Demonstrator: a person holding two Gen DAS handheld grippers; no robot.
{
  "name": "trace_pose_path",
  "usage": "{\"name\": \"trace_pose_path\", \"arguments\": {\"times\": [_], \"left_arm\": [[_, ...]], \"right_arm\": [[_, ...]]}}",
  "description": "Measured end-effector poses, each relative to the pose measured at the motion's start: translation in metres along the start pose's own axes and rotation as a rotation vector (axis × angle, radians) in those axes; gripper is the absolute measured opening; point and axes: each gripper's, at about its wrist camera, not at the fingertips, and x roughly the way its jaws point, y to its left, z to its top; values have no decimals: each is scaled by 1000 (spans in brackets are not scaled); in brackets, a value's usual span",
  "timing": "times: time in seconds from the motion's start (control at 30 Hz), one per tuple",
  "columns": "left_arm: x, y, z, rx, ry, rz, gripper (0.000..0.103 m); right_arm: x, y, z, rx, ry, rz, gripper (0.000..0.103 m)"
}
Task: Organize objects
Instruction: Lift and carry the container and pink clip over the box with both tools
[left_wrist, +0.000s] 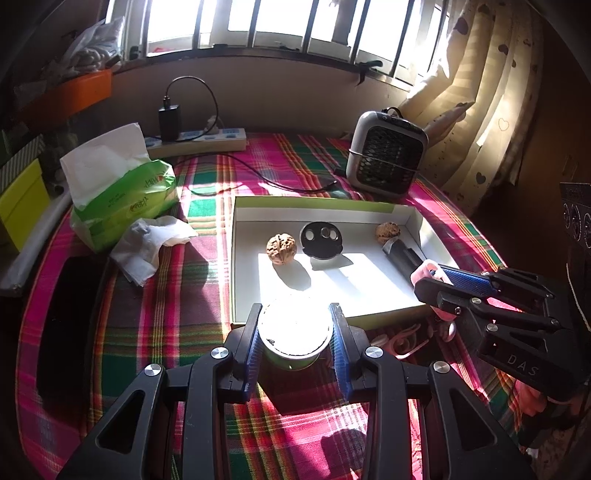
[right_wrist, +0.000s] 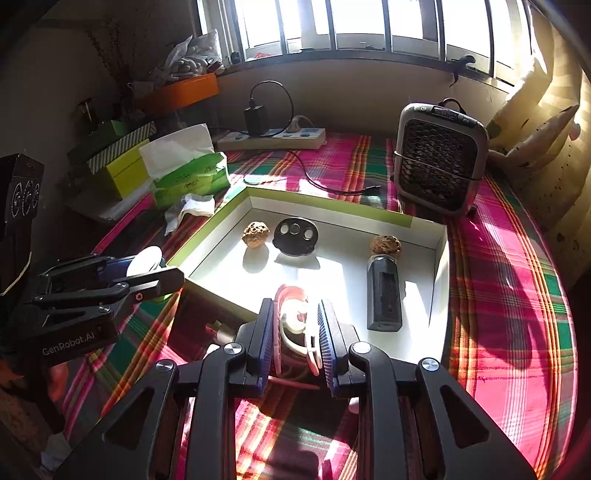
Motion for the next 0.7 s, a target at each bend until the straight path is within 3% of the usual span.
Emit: {"name": "trace_pose_path", "arguments": {"times": [0.7], "left_arm": [[33,3,24,-7,21,-14,31]], "right_arm": [[48,-23,41,37,33,-49,24]]}}
